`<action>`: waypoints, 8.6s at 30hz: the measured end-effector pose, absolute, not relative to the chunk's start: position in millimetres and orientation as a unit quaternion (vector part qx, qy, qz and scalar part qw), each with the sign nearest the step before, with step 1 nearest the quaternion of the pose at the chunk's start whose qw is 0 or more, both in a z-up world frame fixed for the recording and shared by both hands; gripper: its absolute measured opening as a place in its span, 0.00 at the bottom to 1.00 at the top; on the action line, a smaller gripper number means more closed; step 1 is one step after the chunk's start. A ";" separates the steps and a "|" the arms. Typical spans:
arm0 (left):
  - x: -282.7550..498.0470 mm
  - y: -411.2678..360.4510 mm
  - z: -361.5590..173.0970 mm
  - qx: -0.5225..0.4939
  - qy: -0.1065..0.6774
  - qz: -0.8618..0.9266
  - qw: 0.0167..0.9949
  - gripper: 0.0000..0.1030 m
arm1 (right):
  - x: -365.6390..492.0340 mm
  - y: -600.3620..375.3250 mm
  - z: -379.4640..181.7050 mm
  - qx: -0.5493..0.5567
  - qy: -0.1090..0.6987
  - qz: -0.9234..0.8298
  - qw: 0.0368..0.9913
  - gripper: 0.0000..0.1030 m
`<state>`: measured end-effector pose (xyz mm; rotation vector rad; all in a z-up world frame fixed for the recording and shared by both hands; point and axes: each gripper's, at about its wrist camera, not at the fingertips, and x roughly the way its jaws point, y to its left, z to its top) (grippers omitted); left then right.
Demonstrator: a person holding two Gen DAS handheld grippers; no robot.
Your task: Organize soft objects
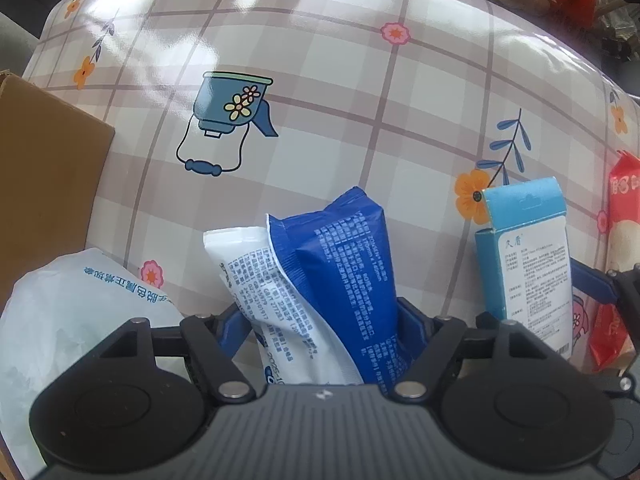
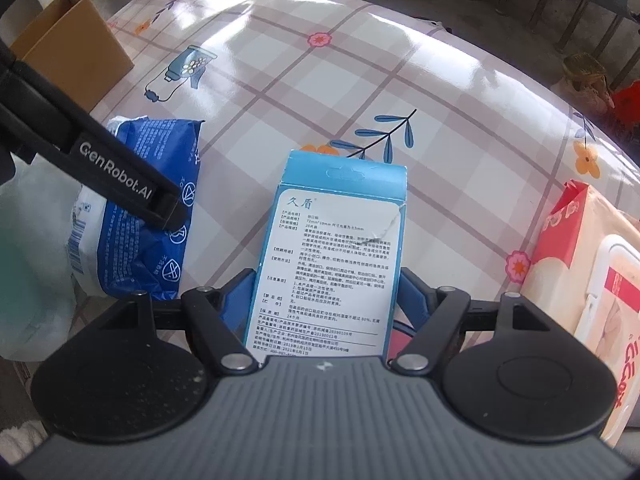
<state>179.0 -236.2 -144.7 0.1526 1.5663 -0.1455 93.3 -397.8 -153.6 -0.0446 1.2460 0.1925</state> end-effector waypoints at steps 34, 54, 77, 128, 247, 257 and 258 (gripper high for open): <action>193.2 -106.1 11.9 -0.090 0.577 -0.006 0.812 0.72 | 154.7 -359.6 -1.3 0.026 0.450 0.130 0.883 0.72; 148.6 184.9 52.9 -0.150 0.562 0.113 0.805 0.72 | 166.8 -46.7 55.8 0.043 0.438 0.282 0.853 0.72; 123.7 344.9 18.6 -0.194 0.547 0.179 0.795 0.72 | 164.7 206.5 -103.7 -0.115 0.592 0.486 0.632 0.74; 95.2 245.8 -21.3 -0.205 0.630 0.167 0.730 0.66 | 173.3 14.9 -9.6 0.152 0.534 0.341 0.759 0.51; -3.9 126.7 17.0 0.151 0.585 -0.126 0.787 0.95 | -106.0 -51.5 41.8 0.246 0.520 -0.121 0.809 0.99; -6.1 127.5 15.7 0.146 0.592 -0.122 0.783 0.95 | -106.3 -49.1 46.1 0.232 0.520 -0.115 0.814 0.99; -6.3 127.4 15.8 0.145 0.592 -0.122 0.783 0.95 | -106.5 -49.6 46.4 0.231 0.520 -0.116 0.814 0.99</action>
